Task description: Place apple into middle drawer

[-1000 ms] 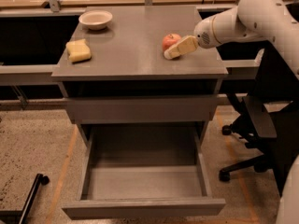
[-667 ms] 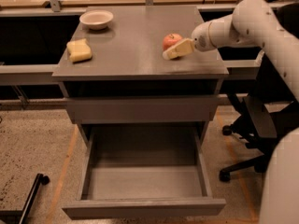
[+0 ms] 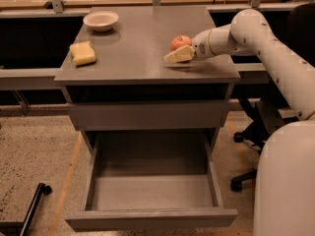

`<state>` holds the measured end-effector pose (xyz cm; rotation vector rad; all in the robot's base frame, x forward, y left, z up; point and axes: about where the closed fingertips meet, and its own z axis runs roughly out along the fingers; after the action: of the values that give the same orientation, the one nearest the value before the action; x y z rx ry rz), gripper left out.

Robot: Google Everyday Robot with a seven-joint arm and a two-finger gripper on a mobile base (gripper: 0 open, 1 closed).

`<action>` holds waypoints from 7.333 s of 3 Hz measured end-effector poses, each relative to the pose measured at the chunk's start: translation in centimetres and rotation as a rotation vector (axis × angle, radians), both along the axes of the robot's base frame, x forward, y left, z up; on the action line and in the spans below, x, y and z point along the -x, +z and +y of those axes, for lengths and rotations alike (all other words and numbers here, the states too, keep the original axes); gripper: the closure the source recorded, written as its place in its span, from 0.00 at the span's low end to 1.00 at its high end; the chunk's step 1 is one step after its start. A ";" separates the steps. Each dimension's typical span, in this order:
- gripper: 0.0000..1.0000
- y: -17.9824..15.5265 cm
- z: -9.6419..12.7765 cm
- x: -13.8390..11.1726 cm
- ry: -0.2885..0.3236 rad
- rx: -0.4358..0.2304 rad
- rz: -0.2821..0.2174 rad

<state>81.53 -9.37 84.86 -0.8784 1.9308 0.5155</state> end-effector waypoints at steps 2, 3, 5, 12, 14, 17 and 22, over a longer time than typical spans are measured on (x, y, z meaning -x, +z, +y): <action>0.65 1.1 0.4 1.3 -0.011 0.041 -0.023; 0.88 3.0 -0.1 5.0 -0.010 0.061 -0.029; 1.00 5.4 0.2 17.4 0.095 0.009 0.008; 1.00 -19.0 2.5 21.3 0.155 -0.199 0.301; 1.00 -22.3 4.4 22.7 0.251 -0.147 0.287; 1.00 -30.8 8.6 26.1 0.304 -0.238 0.410; 0.14 -44.9 9.8 23.5 0.301 -0.227 0.387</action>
Offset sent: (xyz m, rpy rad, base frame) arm -0.0400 -0.0033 0.0256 -0.0780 -0.0355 -0.0249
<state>58.07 0.42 39.92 -0.9772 2.0353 1.1313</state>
